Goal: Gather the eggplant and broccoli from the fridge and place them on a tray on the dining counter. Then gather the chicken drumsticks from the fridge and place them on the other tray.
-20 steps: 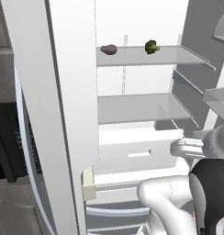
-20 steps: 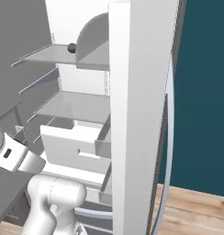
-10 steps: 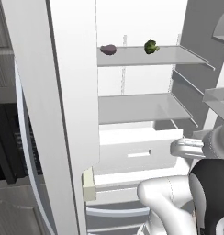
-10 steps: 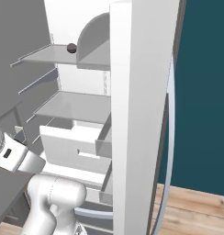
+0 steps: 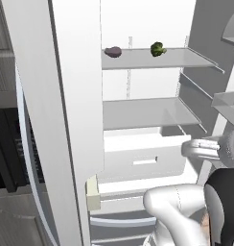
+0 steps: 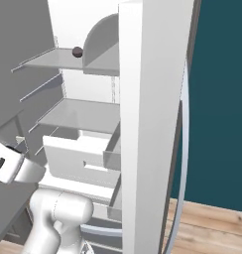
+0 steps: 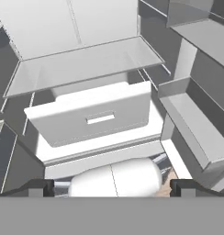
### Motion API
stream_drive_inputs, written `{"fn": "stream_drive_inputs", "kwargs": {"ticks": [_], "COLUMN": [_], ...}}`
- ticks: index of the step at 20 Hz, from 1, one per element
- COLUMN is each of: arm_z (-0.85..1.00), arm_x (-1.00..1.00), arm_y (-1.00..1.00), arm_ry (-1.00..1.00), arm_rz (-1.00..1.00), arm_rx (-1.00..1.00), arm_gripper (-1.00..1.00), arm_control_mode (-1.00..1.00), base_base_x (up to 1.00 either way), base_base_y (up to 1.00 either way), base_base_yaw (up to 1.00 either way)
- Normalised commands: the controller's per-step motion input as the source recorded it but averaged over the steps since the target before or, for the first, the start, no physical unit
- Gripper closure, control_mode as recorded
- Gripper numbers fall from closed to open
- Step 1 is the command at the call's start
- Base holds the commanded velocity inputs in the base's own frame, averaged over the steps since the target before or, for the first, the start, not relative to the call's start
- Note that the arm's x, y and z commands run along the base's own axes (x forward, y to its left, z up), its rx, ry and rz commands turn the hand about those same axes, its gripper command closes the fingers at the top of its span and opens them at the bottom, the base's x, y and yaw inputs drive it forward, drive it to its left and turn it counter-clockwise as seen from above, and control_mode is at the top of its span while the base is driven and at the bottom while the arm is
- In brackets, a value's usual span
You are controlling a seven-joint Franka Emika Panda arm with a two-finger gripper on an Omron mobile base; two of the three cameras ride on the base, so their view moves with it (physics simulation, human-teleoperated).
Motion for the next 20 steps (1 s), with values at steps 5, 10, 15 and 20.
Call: {"fn": "stream_drive_inputs", "kwargs": {"ticks": [5, 10, 15, 20], "arm_z": [0.86, 0.71, 0.34, 0.1], "arm_x": [-0.04, 0.66, 0.73, 0.45], "arm_y": [0.03, 0.09, 0.0, -0.07], "arm_ry": [-0.16, 0.0, 0.05, 0.0], "arm_rz": [0.04, 0.02, -0.01, -0.05], "arm_rx": [0.0, 0.0, 0.0, 0.0], "arm_gripper": [-1.0, -1.0, -1.0, -1.0], "arm_control_mode": [-1.0, -1.0, -1.0, -1.0], "base_base_x": [0.0, 0.0, 0.0, 0.0], "base_base_y": [0.0, 0.0, 0.0, 0.0], "base_base_yaw": [0.0, 0.0, 0.0, 0.0]}}
